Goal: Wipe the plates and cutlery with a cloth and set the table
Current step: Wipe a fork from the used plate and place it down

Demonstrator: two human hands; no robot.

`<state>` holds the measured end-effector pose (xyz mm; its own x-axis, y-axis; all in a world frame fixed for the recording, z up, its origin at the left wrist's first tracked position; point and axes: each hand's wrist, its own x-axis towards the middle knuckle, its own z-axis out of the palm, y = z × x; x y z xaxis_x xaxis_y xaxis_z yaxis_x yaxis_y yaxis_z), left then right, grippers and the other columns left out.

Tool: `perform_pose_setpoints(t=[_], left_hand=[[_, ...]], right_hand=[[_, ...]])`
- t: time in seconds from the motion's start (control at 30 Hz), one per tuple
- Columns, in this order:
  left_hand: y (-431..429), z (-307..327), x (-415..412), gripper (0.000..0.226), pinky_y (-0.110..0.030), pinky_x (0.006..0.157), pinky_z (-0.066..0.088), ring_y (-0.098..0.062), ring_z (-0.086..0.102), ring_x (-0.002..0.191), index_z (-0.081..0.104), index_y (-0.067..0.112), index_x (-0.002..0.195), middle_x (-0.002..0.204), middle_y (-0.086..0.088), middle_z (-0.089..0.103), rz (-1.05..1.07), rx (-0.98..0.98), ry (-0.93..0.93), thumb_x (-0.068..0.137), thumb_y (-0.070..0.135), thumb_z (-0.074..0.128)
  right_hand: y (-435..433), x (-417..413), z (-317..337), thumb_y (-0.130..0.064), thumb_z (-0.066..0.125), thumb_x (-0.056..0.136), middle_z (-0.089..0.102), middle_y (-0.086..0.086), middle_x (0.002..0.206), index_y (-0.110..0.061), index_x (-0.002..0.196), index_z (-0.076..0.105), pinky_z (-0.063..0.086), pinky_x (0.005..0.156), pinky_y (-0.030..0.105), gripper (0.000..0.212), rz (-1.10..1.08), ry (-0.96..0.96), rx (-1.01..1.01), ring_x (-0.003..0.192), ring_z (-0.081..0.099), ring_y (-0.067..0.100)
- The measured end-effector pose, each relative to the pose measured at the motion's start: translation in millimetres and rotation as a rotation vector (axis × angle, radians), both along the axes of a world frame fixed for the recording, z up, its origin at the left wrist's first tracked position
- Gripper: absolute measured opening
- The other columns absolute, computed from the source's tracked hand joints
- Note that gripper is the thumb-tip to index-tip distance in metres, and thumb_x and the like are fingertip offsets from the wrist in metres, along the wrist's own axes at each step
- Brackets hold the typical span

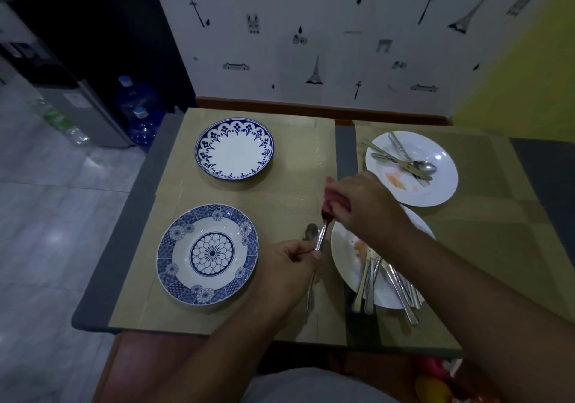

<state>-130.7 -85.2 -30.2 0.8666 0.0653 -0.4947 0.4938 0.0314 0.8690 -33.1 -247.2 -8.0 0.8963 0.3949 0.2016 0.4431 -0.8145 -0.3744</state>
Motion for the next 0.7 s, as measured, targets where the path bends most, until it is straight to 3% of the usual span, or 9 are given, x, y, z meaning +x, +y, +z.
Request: perform_pose_setpoints(t=[0.17, 0.37, 0.5, 0.6, 0.7], left_hand=[[2.4, -1.3, 1.2, 0.015, -0.021, 0.064, 0.050, -0.009, 0.069, 0.073, 0.078, 0.013, 0.100, 0.084, -0.003, 0.078, 0.009, 0.001, 0.016, 0.089, 0.007, 0.071], [4.9, 0.9, -0.6, 0.014, -0.016, 0.060, 0.046, 0.002, 0.060, 0.059, 0.078, 0.013, 0.096, 0.064, 0.012, 0.069, 0.004, 0.004, 0.006, 0.089, 0.004, 0.070], [5.6, 1.7, 3.0, 0.014, -0.025, 0.066, 0.050, -0.008, 0.065, 0.070, 0.078, 0.014, 0.097, 0.074, 0.001, 0.074, 0.006, -0.002, 0.015, 0.089, 0.006, 0.070], [4.4, -1.4, -2.8, 0.014, -0.032, 0.066, 0.052, -0.015, 0.063, 0.071, 0.079, 0.018, 0.090, 0.086, -0.019, 0.073, -0.011, 0.027, 0.005, 0.089, 0.007, 0.070], [3.2, -4.1, -8.3, 0.021, -0.037, 0.075, 0.058, -0.016, 0.066, 0.073, 0.078, 0.024, 0.084, 0.087, -0.018, 0.074, -0.021, 0.029, -0.005, 0.089, 0.006, 0.070]], right_hand=[[9.9, -20.0, -3.2, -0.014, 0.076, 0.084, 0.075, 0.001, 0.090, -0.012, 0.095, 0.077, 0.044, 0.075, 0.030, 0.010, 0.218, -0.001, -0.006, 0.083, 0.059, 0.020], [7.8, 7.3, 0.0, -0.016, 0.070, 0.089, 0.074, 0.006, 0.092, -0.012, 0.097, 0.077, 0.054, 0.075, 0.041, 0.011, 0.148, -0.026, -0.021, 0.088, 0.061, 0.022], [9.3, -9.1, 3.6, -0.016, 0.064, 0.089, 0.072, 0.003, 0.084, -0.011, 0.091, 0.076, 0.048, 0.073, 0.027, 0.012, 0.313, -0.034, -0.033, 0.081, 0.061, 0.020], [5.0, -13.6, 0.3, -0.011, 0.077, 0.081, 0.073, 0.007, 0.089, -0.010, 0.092, 0.075, 0.056, 0.070, 0.038, 0.011, 0.390, -0.011, -0.101, 0.083, 0.063, 0.023], [-0.3, 2.0, -4.6, -0.011, 0.077, 0.081, 0.073, 0.009, 0.097, -0.010, 0.098, 0.075, 0.057, 0.073, 0.044, 0.018, 0.355, -0.033, -0.140, 0.087, 0.064, 0.025]])
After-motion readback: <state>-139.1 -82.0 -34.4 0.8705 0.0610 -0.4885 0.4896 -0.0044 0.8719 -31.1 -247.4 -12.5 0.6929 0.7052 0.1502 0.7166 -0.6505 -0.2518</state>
